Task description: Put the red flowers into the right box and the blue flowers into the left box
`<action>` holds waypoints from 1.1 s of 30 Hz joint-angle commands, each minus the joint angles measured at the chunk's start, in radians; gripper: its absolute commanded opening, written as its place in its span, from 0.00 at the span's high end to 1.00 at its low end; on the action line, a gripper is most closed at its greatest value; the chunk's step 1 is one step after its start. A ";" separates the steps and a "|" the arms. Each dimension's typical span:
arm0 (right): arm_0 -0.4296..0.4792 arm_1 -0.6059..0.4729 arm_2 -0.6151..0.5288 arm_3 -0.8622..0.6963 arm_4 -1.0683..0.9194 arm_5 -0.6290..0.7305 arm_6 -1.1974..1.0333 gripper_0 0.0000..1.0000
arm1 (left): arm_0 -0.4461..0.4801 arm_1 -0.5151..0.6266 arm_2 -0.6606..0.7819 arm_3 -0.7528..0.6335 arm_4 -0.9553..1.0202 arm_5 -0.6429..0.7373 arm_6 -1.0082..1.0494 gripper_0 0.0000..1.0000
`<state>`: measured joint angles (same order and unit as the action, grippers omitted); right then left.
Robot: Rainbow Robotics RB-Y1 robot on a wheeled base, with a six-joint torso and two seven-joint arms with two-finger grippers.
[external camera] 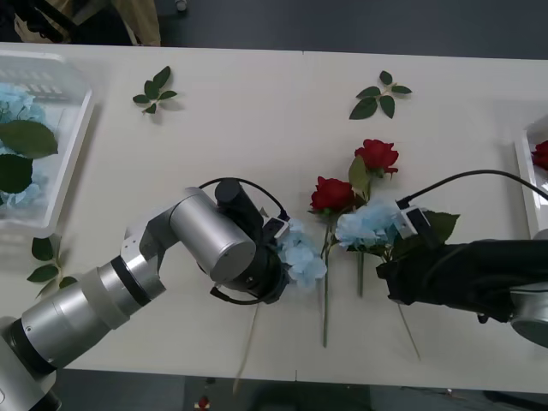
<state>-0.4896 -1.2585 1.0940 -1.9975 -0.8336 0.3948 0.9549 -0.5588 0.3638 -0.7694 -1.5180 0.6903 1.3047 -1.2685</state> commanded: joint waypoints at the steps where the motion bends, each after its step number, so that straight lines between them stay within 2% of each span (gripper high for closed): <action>1: 0.106 -0.004 -0.164 -0.078 -0.064 -0.002 0.113 1.00 | -0.030 -0.006 -0.005 -0.014 -0.021 -0.008 0.044 1.00; 6: 0.212 0.047 -0.313 -0.099 -0.185 -0.002 0.269 1.00 | -0.032 -0.005 -0.002 -0.028 -0.032 -0.010 0.046 1.00; 9: 0.244 0.086 -0.381 -0.107 -0.239 0.029 0.350 1.00 | -0.032 -0.005 -0.001 -0.030 -0.034 -0.008 0.046 1.00; 15: 0.315 0.206 -0.586 -0.129 -0.384 0.193 0.522 1.00 | -0.032 -0.005 0.001 -0.028 -0.040 -0.008 0.046 1.00; 22: 0.322 0.330 -0.770 -0.113 -0.576 0.418 0.778 1.00 | -0.032 -0.003 0.005 -0.030 -0.046 -0.010 0.041 1.00; 23: 0.322 0.338 -0.779 -0.110 -0.588 0.429 0.792 1.00 | -0.032 -0.003 0.004 -0.030 -0.048 -0.008 0.041 0.86; 24: 0.322 0.350 -0.795 -0.101 -0.614 0.447 0.826 1.00 | -0.030 -0.002 0.005 -0.028 -0.049 -0.008 0.041 0.49; 27: 0.322 0.381 -0.833 -0.072 -0.687 0.475 0.915 1.00 | -0.032 0.000 0.005 -0.028 -0.052 -0.010 0.043 0.00; 33: 0.322 0.436 -0.881 -0.017 -0.765 0.495 1.059 1.00 | -0.032 0.001 0.016 -0.036 -0.054 -0.008 0.043 0.00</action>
<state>-0.1484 -0.8434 0.2334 -2.0177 -1.5702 0.8910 1.9349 -0.5588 0.3625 -0.7694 -1.5424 0.6481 1.3046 -1.2684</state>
